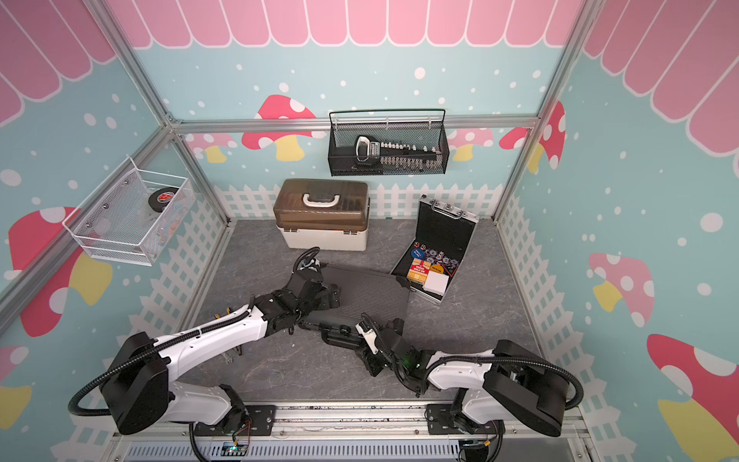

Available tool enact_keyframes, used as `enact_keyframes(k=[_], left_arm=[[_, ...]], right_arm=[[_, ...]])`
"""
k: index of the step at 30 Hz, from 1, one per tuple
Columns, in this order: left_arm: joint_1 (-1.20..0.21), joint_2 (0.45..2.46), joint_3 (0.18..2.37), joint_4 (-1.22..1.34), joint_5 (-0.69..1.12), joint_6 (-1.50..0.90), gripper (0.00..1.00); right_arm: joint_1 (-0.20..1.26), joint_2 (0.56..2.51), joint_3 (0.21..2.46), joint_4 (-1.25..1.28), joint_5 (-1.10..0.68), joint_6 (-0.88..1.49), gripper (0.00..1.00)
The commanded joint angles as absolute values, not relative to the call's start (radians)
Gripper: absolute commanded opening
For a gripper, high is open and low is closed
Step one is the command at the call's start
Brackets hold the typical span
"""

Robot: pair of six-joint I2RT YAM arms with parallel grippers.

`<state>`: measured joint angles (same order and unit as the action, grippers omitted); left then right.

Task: Close the poker set cases
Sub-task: Adjust the case lid of the poker set case.

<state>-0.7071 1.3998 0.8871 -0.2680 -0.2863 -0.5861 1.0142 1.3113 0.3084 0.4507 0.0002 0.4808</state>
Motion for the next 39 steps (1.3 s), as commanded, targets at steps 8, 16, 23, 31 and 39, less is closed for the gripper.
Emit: enact_keyframes(k=[8, 16, 23, 31, 39], left_arm=[[-0.700, 1.391, 0.903, -0.278, -0.290, -0.577, 0.99], [-0.699, 1.384, 0.905, -0.286, -0.295, -0.574, 0.99], [-0.700, 1.385, 0.900, -0.290, -0.301, -0.574, 0.99], [-0.700, 1.387, 0.900, -0.298, -0.308, -0.567, 0.99], [-0.700, 1.415, 0.899, -0.286, -0.314, -0.565, 0.99]], right_arm=[[1.006, 1.216, 0.306, 0.583, 0.024, 0.502, 0.27], [1.006, 1.198, 0.308, 0.553, 0.012, 0.492, 0.24], [1.008, 1.244, 0.311, 0.535, -0.038, 0.484, 0.24], [1.051, 1.313, 0.353, 0.406, -0.058, 0.445, 0.29], [1.066, 1.284, 0.353, 0.267, -0.007, 0.443, 0.47]])
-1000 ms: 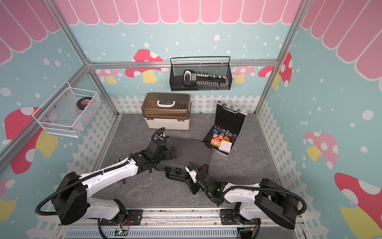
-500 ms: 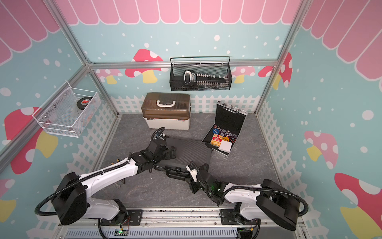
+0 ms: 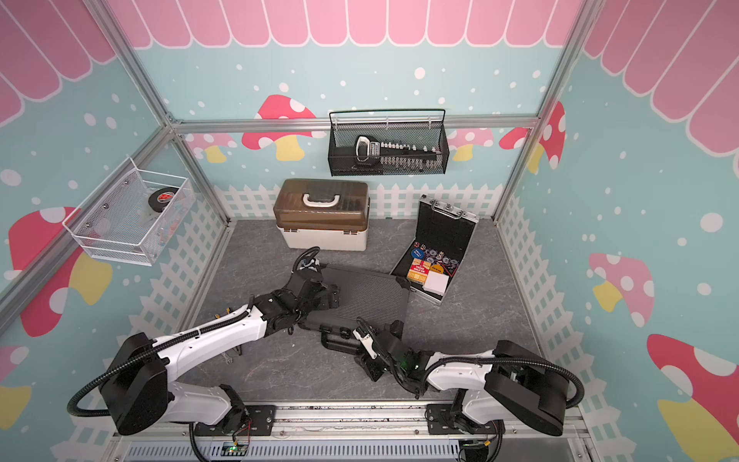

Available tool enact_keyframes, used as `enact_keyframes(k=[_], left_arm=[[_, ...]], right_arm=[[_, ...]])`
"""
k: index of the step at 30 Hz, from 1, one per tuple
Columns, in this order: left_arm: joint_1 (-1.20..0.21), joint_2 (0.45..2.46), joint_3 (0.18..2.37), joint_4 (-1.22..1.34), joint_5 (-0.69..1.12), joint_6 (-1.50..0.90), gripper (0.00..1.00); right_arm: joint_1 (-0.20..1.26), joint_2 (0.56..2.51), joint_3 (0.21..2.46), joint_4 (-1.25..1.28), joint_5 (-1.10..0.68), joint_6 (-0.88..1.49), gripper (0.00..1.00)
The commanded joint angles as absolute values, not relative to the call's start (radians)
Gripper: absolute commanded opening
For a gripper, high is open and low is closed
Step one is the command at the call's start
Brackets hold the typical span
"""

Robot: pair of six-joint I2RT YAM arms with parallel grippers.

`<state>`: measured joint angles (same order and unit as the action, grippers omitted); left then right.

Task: Close the poker set cases
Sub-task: Adjust the case lid of the poker set case, then fasten the fastener on the poker set case.

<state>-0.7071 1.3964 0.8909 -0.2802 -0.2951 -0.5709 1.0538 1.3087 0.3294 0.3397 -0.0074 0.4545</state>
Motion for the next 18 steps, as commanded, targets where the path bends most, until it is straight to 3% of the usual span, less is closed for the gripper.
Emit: enact_keyframes(k=[1, 11, 18], left_arm=[[-0.700, 1.421, 0.900, -0.285, -0.313, -0.566, 0.99], [-0.698, 1.446, 0.861, -0.232, -0.289, -0.602, 0.99], [-0.698, 1.470, 0.787, -0.171, -0.271, -0.639, 0.99]], right_arm=[[1.068, 1.268, 0.354, 0.241, 0.000, 0.443, 0.48], [1.080, 0.994, 0.452, -0.113, 0.082, 0.357, 0.50], [1.080, 0.996, 0.591, -0.181, 0.123, 0.209, 0.56]])
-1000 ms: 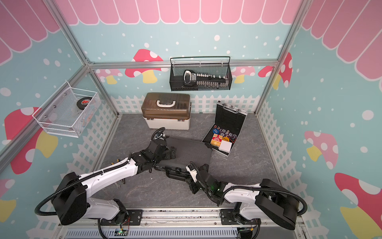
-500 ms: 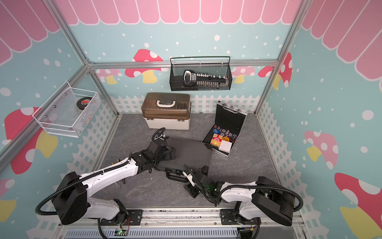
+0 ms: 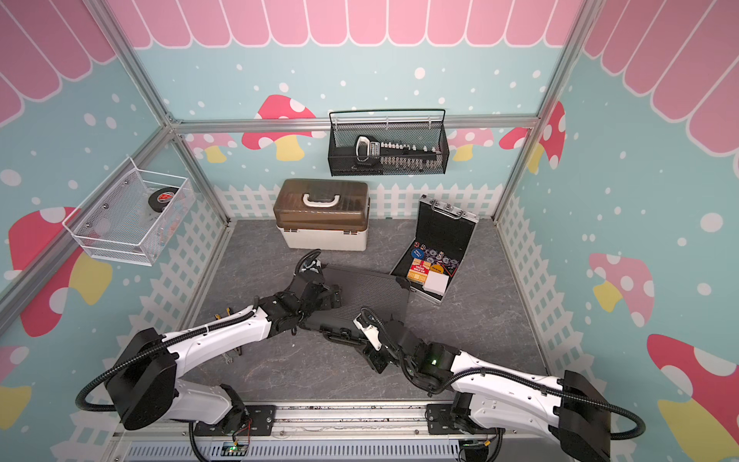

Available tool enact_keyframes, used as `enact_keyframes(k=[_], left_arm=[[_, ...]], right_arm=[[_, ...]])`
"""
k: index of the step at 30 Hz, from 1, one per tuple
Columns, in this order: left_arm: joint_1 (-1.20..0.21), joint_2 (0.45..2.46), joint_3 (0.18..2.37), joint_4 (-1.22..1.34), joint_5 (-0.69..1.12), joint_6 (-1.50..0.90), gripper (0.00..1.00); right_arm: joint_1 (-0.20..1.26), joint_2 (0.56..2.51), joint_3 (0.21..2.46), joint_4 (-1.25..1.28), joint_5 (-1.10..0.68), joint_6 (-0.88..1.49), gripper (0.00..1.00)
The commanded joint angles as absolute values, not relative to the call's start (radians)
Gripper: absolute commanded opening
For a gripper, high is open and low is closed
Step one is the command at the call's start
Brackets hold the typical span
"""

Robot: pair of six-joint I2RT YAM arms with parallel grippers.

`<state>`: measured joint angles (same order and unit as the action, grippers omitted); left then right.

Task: Close the poker set cases
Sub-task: Fasten the fastener on the poker set case.

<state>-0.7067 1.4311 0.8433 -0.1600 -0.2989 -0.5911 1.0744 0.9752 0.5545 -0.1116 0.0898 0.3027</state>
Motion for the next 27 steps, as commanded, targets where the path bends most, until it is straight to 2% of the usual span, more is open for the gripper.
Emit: enact_keyframes(k=[1, 12, 19, 27], left_arm=[[-0.697, 1.470, 0.771, -0.156, -0.270, -0.646, 0.99], [-0.692, 1.503, 0.679, -0.052, -0.254, -0.678, 0.99], [-0.670, 1.492, 0.622, 0.018, -0.239, -0.698, 0.99], [-0.664, 1.486, 0.608, 0.029, -0.238, -0.698, 0.99]], right_arm=[[1.080, 1.017, 0.606, -0.181, 0.127, 0.183, 0.58], [1.080, 1.230, 0.693, -0.129, 0.098, 0.020, 0.67], [1.080, 1.291, 0.708, -0.065, 0.137, -0.026, 0.78], [1.080, 1.388, 0.740, -0.013, 0.159, -0.061, 0.78]])
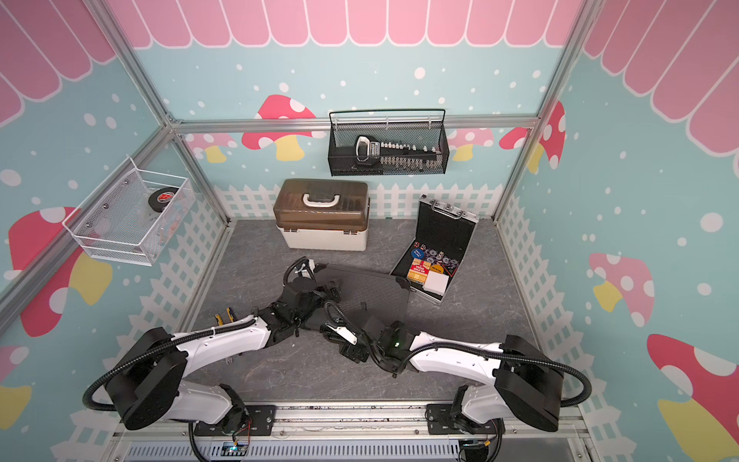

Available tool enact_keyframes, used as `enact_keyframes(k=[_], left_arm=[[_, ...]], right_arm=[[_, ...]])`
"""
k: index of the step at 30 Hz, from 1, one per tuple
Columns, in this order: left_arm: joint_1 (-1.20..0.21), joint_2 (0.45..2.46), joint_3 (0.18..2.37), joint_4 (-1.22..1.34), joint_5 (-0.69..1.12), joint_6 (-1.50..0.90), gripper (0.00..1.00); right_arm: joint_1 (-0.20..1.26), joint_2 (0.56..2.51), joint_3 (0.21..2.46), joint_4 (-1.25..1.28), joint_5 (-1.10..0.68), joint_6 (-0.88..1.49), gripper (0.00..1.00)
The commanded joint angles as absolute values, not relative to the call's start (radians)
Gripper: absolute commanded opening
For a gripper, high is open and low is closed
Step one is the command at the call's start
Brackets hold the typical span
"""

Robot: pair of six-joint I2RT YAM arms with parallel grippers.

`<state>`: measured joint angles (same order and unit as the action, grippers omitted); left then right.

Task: Close the poker set cases
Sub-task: Fasten the fastener on the poker set case.

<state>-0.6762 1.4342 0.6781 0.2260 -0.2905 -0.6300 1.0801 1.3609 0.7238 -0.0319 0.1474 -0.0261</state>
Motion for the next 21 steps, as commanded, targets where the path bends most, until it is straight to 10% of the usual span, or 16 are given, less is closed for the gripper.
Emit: enact_keyframes(k=[1, 21], left_arm=[[-0.663, 1.483, 0.606, 0.029, -0.240, -0.698, 0.99], [-0.621, 1.392, 0.547, 0.043, -0.287, -0.693, 0.99]], right_arm=[[1.081, 1.397, 0.744, -0.005, 0.160, -0.067, 0.79], [1.105, 1.559, 0.781, -0.053, 0.249, -0.106, 0.80]])
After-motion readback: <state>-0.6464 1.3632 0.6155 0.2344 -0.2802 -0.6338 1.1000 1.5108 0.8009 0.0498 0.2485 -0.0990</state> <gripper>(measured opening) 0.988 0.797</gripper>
